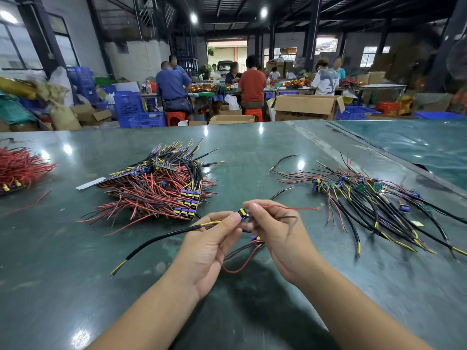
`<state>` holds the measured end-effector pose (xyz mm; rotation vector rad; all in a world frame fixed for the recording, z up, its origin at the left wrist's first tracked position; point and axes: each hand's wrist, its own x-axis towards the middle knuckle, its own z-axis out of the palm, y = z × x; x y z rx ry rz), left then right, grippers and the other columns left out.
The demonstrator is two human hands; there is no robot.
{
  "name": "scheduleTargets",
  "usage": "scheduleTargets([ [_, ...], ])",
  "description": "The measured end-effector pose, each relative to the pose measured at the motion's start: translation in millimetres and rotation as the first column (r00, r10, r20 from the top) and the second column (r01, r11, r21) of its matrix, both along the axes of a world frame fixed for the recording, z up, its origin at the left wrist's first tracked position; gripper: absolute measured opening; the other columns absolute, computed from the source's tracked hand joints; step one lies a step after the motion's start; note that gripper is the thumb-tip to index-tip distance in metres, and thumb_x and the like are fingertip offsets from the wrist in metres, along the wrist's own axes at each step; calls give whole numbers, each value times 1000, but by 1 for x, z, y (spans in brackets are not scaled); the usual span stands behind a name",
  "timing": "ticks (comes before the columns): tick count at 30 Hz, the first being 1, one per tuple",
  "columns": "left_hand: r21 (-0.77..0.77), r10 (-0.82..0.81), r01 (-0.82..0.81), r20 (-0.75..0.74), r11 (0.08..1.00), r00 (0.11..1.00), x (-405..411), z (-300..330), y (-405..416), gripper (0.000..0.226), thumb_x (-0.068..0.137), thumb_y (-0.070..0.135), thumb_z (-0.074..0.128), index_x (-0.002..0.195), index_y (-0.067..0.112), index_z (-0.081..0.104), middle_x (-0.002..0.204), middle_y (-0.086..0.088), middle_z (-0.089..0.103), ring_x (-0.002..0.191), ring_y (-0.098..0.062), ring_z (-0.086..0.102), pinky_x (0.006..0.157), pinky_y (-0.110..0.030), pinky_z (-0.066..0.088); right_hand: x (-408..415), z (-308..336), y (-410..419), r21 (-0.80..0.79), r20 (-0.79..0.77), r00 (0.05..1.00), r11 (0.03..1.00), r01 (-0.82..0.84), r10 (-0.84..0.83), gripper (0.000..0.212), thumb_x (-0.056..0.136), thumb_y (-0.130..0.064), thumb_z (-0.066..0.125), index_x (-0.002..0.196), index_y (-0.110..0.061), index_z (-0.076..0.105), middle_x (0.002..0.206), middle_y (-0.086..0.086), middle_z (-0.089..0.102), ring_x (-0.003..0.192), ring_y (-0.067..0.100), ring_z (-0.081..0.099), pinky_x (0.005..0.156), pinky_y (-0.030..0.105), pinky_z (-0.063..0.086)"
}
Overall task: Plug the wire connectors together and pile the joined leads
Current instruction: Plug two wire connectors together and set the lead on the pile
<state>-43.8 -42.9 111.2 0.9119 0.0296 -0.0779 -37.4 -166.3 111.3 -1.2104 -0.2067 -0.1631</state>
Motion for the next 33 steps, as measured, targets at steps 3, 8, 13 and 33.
scheduleTargets([
  [3,-10,-3,4,16,1000,1000,0,1,-1,13,60,3,69,71,7,64,72,-12,71,64,-15,71,56,-16,54,2,2,-6,62,-7,999,998,-32,32,13,90,-4,55,89,-1,68,63,4,64,53,9,60,56,17,48],
  [8,1,68,-68,14,998,998,2,5,5,11,64,0,65,73,4,60,64,-7,69,57,-12,68,54,-16,54,12,5,-22,274,-86,996,962,10,14,14,82,-6,60,78,-3,74,68,2,64,52,6,54,55,13,48],
  [13,18,102,-102,-4,995,995,4,6,10,13,80,-8,59,73,3,59,62,-6,68,56,-13,68,53,-15,54,20,9,-40,352,-166,985,930,101,-45,25,83,-6,60,65,-9,77,69,-2,70,50,2,56,54,10,50],
  [33,-169,178,-175,1,970,984,9,11,16,11,75,-3,64,74,7,60,66,-4,70,63,-11,69,59,-15,55,17,16,-37,607,-184,979,793,45,86,16,68,-12,66,78,0,67,80,10,66,74,16,71,71,22,58],
])
